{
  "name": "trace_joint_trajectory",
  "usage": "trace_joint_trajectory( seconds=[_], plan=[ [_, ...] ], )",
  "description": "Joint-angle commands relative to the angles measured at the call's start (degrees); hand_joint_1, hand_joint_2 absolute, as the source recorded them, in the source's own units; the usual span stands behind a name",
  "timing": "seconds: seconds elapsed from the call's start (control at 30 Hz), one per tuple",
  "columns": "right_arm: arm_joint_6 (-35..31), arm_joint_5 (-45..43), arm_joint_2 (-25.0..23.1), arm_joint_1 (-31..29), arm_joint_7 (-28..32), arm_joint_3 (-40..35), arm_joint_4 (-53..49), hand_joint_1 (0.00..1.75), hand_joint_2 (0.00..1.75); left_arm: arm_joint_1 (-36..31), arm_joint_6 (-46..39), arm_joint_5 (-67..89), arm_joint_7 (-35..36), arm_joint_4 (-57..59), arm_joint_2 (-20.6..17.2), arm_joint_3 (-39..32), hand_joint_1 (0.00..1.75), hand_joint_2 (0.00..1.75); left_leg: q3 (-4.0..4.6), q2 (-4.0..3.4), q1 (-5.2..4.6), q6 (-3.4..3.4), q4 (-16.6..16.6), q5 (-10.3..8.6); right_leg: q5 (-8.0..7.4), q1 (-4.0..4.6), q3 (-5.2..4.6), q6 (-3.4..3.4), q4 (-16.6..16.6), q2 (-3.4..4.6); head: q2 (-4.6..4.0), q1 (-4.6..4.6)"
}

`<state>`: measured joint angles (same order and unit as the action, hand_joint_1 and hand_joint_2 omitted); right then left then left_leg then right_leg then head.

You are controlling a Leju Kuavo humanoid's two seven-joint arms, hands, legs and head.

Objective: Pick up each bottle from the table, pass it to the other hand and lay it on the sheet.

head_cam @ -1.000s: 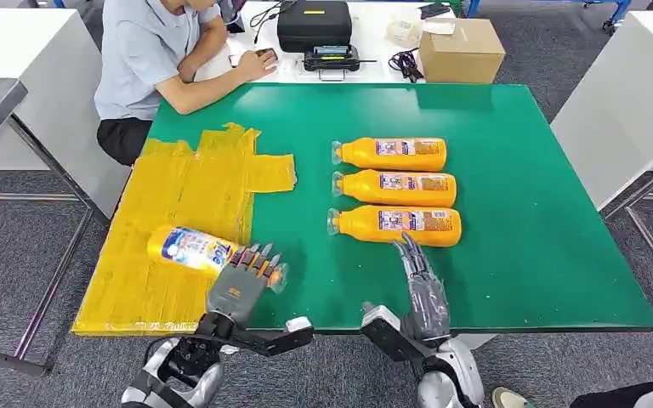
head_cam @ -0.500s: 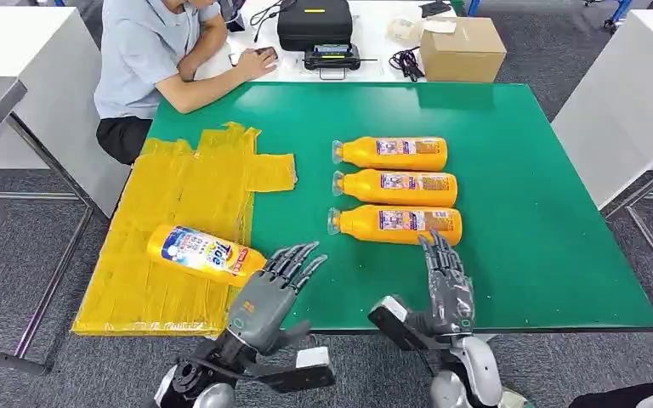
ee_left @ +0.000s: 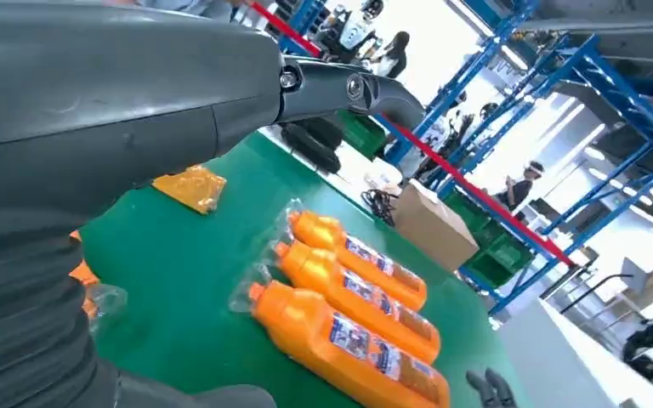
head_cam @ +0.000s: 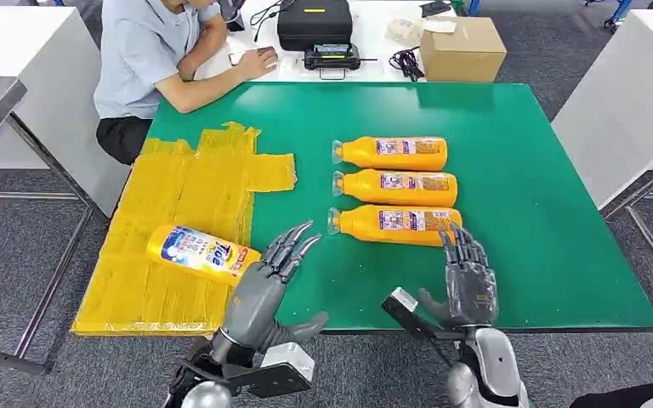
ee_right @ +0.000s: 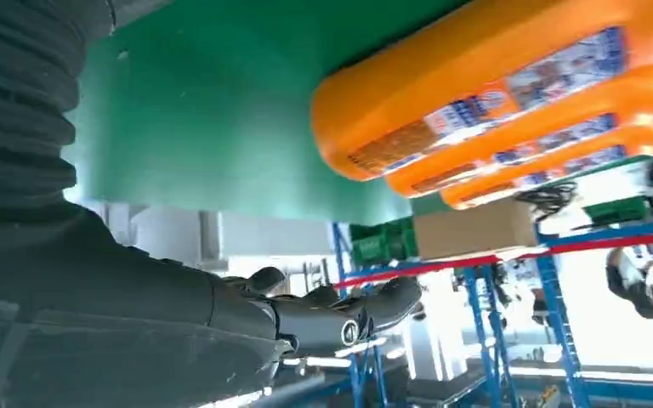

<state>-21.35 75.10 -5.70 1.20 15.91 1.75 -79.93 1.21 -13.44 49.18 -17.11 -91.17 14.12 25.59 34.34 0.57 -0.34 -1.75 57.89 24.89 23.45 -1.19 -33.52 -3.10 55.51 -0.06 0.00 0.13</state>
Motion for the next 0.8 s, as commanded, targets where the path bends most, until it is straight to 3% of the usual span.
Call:
trace_joint_trajectory(
  seconds=[0.03, 0.4, 0.6, 0.8],
  plan=[
    [-0.22, 0.54, 1.56, -2.39, -0.44, 1.39, 4.75, 0.0, 1.75, -0.14, 0.35, -0.26, 0.03, 0.74, 0.19, -0.91, 0.0, 1.75, -0.21, -0.1, 0.07, 0.11, -0.04, 0.07, 0.03, 0.09, 0.2, 0.15, -0.07, 0.05, 0.0, 0.02],
    [-0.22, 0.54, 1.56, -2.39, -0.44, 1.39, 4.75, 0.0, 1.75, -0.14, 0.35, -0.26, 0.03, 0.74, 0.19, -0.91, 0.0, 1.75, -0.1, -0.06, 0.05, 0.06, -0.02, 0.03, 0.01, 0.05, 0.09, 0.07, -0.04, 0.03, 0.0, 0.0],
    [1.41, 4.44, 3.09, -5.1, -3.83, 1.11, 8.4, 0.0, 1.75, -0.17, 0.75, -1.65, -0.25, 1.21, 0.69, -0.87, 0.0, 1.75, -0.14, -0.11, 0.05, 0.07, -0.03, 0.04, -0.01, 0.06, 0.12, 0.09, -0.06, 0.08, 0.0, 0.0],
    [0.46, 2.98, 1.67, -5.01, -2.26, 1.72, 6.01, 0.0, 1.75, 0.48, 0.42, -4.61, -0.46, 0.78, 1.63, -1.56, 0.0, 1.75, -0.14, -0.11, 0.06, 0.09, 0.01, 0.07, 0.03, 0.07, 0.11, 0.12, -0.01, 0.07, 0.0, 0.0]
  ],
)
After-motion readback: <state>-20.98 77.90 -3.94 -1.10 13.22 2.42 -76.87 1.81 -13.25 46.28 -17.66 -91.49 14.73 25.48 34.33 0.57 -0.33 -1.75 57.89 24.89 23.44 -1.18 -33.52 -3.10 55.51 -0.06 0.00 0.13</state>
